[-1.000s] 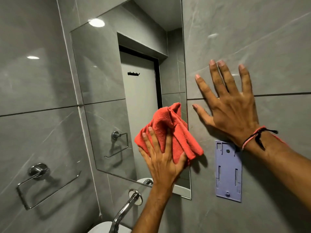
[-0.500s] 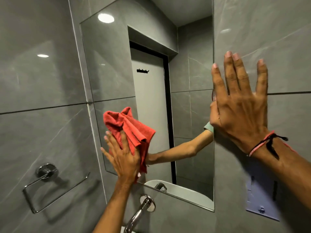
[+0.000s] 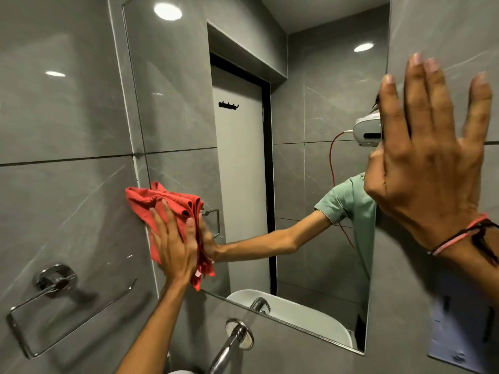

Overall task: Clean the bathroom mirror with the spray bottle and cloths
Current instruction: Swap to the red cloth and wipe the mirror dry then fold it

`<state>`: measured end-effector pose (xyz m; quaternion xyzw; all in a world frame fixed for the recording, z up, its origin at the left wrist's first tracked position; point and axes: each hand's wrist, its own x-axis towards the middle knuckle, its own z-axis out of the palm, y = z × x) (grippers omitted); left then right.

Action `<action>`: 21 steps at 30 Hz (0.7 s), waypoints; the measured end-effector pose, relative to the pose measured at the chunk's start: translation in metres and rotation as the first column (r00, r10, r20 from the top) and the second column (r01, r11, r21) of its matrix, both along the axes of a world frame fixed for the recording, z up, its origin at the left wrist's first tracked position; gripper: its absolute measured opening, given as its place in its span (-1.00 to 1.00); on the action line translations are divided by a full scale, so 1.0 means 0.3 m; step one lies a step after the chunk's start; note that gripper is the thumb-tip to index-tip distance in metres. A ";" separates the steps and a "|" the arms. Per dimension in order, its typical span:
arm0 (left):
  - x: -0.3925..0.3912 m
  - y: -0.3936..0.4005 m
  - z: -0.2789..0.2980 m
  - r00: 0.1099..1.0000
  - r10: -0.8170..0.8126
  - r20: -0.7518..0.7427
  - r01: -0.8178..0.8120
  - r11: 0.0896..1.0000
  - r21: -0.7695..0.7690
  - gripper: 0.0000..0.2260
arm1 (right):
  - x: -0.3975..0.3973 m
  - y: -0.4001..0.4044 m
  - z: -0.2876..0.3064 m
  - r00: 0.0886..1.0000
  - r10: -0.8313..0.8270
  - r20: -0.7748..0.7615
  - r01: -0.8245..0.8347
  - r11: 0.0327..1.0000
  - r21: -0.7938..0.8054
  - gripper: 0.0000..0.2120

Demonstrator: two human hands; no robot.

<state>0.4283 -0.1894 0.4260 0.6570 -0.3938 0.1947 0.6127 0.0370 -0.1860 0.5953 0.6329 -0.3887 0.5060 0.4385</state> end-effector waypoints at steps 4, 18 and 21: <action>-0.079 0.004 0.035 0.998 -0.028 0.059 0.030 0.999 -0.027 -0.24 | 0.001 0.006 0.002 1.000 0.010 0.013 -0.010 1.000 0.005 -0.27; -0.510 0.064 0.067 0.838 -0.158 0.522 0.130 0.987 0.089 -0.19 | -0.019 0.013 0.006 1.000 0.014 -0.009 -0.014 0.999 0.035 -0.30; -0.668 0.076 0.055 0.775 -0.175 0.607 0.126 0.984 0.124 -0.20 | -0.053 0.018 0.012 1.000 0.006 -0.027 -0.006 1.000 0.021 -0.37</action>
